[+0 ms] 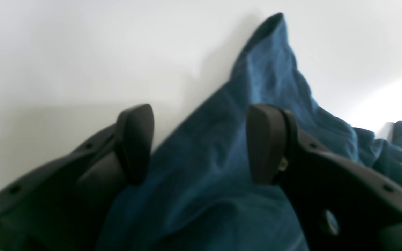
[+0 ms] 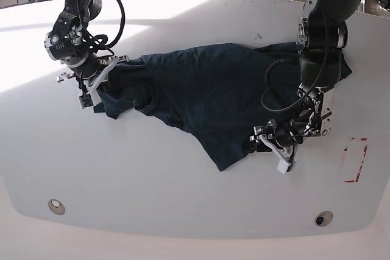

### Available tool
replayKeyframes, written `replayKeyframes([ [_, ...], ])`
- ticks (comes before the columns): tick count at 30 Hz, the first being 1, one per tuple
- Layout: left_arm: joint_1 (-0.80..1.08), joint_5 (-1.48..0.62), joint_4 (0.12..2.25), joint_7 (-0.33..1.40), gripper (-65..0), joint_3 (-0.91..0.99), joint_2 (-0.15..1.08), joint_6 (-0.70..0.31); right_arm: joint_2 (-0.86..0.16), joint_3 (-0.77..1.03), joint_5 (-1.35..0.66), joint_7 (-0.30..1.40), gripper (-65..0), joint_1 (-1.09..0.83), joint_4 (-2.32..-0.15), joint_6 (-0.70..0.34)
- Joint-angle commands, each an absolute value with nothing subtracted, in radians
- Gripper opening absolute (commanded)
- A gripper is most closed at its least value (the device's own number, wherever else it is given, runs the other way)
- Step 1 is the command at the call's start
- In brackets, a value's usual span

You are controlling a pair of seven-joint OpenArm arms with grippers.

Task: Fold the T-shirt properly
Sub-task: 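Grasp the shirt fabric near the hem with the left gripper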

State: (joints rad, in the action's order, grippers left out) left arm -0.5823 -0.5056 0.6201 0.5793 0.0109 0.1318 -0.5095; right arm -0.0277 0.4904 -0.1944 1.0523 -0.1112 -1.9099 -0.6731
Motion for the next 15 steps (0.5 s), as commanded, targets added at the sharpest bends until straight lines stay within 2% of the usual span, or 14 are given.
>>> replayKeyframes([
  [1, -0.605, -0.501, 0.63, 0.598, -26.7, 0.008, 0.108, -0.513, -0.035, 0.493, -0.208, 1.033, -65.0, -0.097, -1.931, -0.67],
  [12, -0.604, -0.501, 0.628, 0.595, -27.9, -0.054, 0.079, -0.507, -0.036, 0.495, -0.208, 1.033, -65.0, -0.097, -1.931, -0.67],
  [14, -0.604, -0.501, 0.625, 0.593, -31.9, -0.054, 0.079, -0.506, -0.036, 0.495, -0.208, 1.033, -65.0, -0.096, -1.931, -0.67],
  [15, -0.604, -0.501, 0.622, 0.591, -37.9, -0.054, 0.079, -0.506, -0.036, 0.496, -0.208, 1.033, -65.0, -0.091, -1.931, -0.67],
])
